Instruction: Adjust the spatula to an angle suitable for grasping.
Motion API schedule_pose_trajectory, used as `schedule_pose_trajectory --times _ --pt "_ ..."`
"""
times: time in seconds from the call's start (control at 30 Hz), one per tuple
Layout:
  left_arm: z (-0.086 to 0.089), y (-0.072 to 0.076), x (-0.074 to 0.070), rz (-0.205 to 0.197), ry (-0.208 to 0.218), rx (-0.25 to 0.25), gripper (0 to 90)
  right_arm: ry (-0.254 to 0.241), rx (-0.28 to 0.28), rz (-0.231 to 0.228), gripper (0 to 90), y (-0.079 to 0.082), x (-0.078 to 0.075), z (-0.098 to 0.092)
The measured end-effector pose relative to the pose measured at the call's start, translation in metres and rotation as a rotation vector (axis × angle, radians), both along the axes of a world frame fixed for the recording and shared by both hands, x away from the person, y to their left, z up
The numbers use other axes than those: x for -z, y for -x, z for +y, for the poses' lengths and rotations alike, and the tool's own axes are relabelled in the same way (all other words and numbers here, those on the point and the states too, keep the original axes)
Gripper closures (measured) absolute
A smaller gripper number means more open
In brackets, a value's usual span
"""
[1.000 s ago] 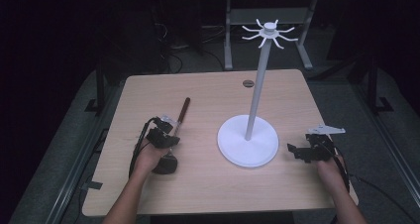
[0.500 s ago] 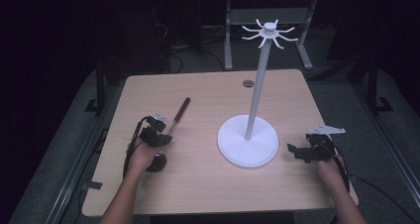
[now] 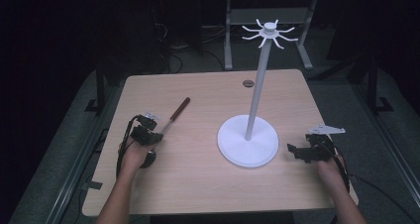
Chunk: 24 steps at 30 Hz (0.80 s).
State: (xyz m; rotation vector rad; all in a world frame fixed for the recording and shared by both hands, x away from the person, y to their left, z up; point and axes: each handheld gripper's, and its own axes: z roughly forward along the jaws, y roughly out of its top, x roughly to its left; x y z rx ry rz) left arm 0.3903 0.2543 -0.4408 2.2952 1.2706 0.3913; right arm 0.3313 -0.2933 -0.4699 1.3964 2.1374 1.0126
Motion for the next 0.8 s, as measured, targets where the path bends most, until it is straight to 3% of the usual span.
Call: schedule_pose_trajectory --times 0.4,0.8 --pt "0.017 0.000 -0.002 -0.020 0.004 -0.061 89.9 0.000 -0.001 0.000 14.3 0.000 0.000 0.001" --pt "0.022 0.000 -0.005 -0.010 0.034 -0.057 89.1 0.001 0.000 0.002 14.3 0.000 0.000 0.001"
